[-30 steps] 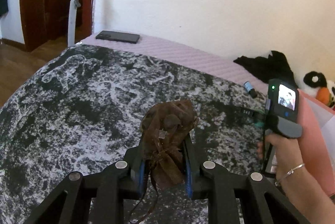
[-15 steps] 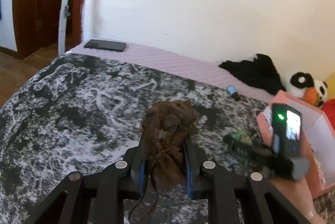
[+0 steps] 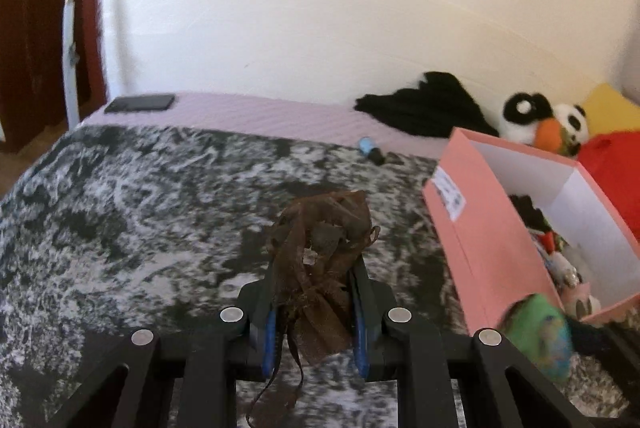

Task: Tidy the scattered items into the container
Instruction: 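Carry the brown pouch and green tape measure into the pink box and release both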

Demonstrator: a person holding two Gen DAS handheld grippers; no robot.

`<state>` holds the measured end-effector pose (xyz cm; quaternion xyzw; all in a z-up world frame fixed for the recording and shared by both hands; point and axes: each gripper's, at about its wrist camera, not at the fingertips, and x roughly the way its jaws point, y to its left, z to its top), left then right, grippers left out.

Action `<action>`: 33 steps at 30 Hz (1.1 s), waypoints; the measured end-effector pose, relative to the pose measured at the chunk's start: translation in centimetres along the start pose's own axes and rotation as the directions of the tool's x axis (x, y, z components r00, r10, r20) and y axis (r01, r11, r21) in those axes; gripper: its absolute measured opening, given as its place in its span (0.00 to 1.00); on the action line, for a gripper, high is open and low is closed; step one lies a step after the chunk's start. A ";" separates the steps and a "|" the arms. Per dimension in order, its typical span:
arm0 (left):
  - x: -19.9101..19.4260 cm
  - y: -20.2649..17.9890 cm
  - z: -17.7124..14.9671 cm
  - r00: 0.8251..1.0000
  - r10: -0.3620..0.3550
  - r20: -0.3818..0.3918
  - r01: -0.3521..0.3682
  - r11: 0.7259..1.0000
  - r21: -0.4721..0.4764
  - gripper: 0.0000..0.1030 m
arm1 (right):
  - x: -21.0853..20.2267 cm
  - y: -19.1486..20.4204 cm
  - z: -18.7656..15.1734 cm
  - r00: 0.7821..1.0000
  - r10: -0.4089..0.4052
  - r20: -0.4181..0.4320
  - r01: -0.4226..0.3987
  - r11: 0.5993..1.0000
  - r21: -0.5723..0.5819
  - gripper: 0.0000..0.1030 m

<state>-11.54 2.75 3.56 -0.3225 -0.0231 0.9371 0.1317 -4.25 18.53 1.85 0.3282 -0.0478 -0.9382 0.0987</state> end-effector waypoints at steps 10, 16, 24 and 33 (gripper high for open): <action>-1.4 -9.0 0.2 0.998 -0.029 0.064 0.020 0.992 0.127 0.22 | -9.7 -5.1 -0.9 0.989 -0.053 0.135 0.048 0.998 0.040 0.65; -1.1 -14.6 -0.2 0.995 -0.073 0.074 0.057 0.978 0.199 0.25 | -12.9 -8.6 -1.5 0.975 -0.126 0.184 0.116 0.991 0.064 0.65; 0.7 -20.5 -0.1 0.988 -0.147 0.048 0.131 0.961 0.244 0.24 | -16.0 -15.3 -1.8 0.941 -0.252 0.224 0.216 0.960 0.177 0.65; 3.0 -24.7 7.0 0.969 -0.223 0.103 0.182 0.934 0.309 0.24 | -14.9 -24.8 2.1 0.894 -0.393 0.214 0.296 0.878 0.377 0.65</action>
